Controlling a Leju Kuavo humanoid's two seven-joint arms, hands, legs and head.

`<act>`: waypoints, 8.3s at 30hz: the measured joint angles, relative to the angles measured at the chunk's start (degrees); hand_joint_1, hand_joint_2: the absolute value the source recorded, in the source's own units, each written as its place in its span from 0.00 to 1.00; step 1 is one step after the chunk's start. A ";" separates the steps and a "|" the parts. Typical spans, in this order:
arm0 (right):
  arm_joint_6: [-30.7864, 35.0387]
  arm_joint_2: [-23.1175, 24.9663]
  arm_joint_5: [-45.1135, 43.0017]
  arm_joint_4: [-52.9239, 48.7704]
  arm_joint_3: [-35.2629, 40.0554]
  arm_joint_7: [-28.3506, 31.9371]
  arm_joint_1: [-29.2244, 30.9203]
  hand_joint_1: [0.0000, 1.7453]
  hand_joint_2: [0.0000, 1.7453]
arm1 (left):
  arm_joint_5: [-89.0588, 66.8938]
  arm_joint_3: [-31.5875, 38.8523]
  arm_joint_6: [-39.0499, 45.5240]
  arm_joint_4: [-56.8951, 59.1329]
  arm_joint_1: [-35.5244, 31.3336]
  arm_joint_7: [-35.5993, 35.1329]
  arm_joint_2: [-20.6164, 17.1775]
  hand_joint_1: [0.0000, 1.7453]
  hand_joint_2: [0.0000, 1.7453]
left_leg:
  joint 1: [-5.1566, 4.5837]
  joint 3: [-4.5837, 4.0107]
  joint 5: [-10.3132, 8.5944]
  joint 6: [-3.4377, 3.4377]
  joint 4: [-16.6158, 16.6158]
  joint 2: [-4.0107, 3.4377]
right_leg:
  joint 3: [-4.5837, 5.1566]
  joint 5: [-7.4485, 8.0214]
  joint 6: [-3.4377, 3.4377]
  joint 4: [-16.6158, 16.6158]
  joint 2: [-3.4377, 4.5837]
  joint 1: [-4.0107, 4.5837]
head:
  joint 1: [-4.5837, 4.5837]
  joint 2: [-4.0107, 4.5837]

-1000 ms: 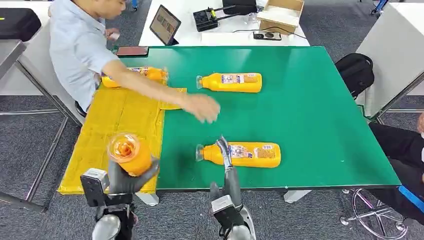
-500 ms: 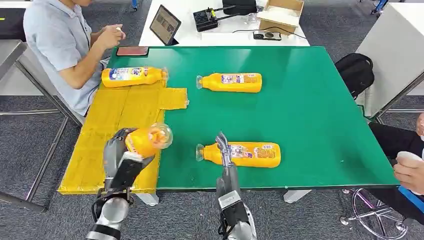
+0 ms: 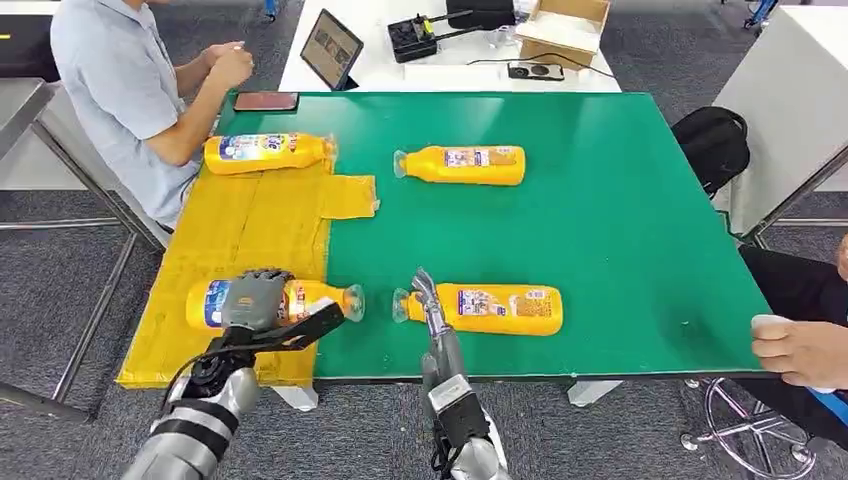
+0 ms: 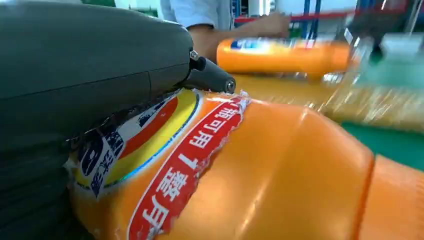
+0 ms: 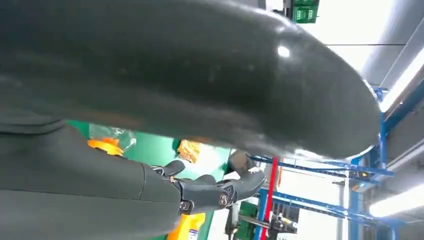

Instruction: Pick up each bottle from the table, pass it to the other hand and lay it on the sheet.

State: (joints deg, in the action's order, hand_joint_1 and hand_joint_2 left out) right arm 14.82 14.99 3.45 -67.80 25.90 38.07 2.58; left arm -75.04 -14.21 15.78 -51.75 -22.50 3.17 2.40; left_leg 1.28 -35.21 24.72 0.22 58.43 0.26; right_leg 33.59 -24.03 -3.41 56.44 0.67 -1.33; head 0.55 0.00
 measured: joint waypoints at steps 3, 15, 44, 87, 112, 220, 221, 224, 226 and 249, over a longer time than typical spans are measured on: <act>-0.63 0.31 0.00 0.74 -0.33 0.00 0.43 0.00 0.00 | 0.70 0.04 -1.31 3.96 -3.34 -1.13 -0.35 1.00 1.00 | 0.00 0.01 0.00 0.00 0.00 0.01 | -0.01 0.01 0.01 0.01 0.00 0.00 | 0.00 0.00; -1.94 0.81 -0.17 2.89 -1.01 0.00 1.40 0.00 0.00 | 3.17 1.33 -2.12 13.13 -9.85 -1.11 -0.63 0.00 1.00 | 0.00 0.03 -0.06 0.01 0.00 0.01 | -0.03 0.02 0.01 0.04 0.00 0.00 | -0.02 0.00; -3.35 1.42 -0.16 7.45 -1.62 0.00 2.96 0.00 0.00 | 53.54 6.53 -11.63 -11.38 4.80 30.70 -2.64 0.00 1.00 | -0.01 -0.04 -0.08 0.02 0.00 0.03 | 0.08 0.01 0.01 0.04 -0.03 -0.01 | -0.02 0.00; 16.68 -14.54 56.80 -2.49 -9.48 -24.24 -2.54 0.00 1.00 | 74.36 9.07 -3.23 -50.08 26.32 32.90 8.37 0.00 1.00 | -0.02 -0.22 -0.05 -0.02 0.00 0.05 | 0.22 0.03 -0.02 -0.04 -0.06 -0.01 | -0.04 0.00; 19.06 -14.88 60.52 -4.77 -13.20 -27.43 -2.32 0.00 1.00 | 73.94 8.92 -4.46 -50.10 27.50 32.88 8.37 0.00 1.00 | -0.02 -0.22 -0.05 -0.02 0.00 0.06 | 0.21 0.03 -0.02 -0.05 -0.06 -0.01 | -0.04 0.00; 5.47 -9.70 20.98 3.65 -20.33 -0.44 3.25 1.00 1.00 | 88.50 -5.36 -15.25 -32.16 26.74 19.52 9.01 0.00 1.00 | -0.04 -0.06 0.03 -0.10 0.01 -0.04 | 0.06 0.05 -0.07 -0.11 0.04 -0.02 | -0.04 0.00; 5.49 -9.62 20.89 3.11 -20.33 -0.44 3.03 1.00 1.00 | 88.61 -5.70 -15.25 -32.18 26.95 19.52 9.01 0.00 1.00 | -0.04 -0.07 0.03 -0.10 0.01 -0.03 | 0.05 0.05 -0.07 -0.11 0.03 -0.02 | -0.04 0.00; 5.42 -9.35 20.57 1.66 -20.17 -0.42 2.36 1.00 1.00 | 88.81 -6.75 -16.04 -32.98 27.95 20.40 8.92 0.00 1.00 | -0.04 -0.08 0.03 -0.10 0.01 -0.03 | 0.04 0.05 -0.07 -0.10 0.03 -0.02 | -0.04 0.00; 5.22 -9.11 20.46 0.92 -19.80 -0.42 2.09 1.00 1.00 | 88.26 -7.80 -16.48 -33.82 28.63 21.47 8.72 0.00 1.00 | -0.05 -0.08 0.03 -0.10 0.01 -0.04 | 0.04 0.05 -0.07 -0.10 0.03 -0.03 | -0.04 0.00; 4.79 -2.05 18.25 4.22 -2.60 -0.02 4.58 1.00 1.00 | 91.28 -11.85 -16.43 -34.73 26.23 19.26 8.42 0.00 1.00 | -0.02 -0.10 0.02 -0.09 0.00 -0.02 | 0.08 0.05 -0.07 -0.08 0.01 -0.02 | -0.04 0.00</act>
State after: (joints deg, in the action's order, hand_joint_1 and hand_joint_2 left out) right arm 19.61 12.94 21.70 -63.58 23.30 38.05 7.16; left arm 16.24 -26.05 -0.66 -86.49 3.73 22.43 10.82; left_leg 1.25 -35.31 24.73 0.13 58.43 0.24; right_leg 33.67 -23.98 -3.48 56.36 0.69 -1.35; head 0.50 0.00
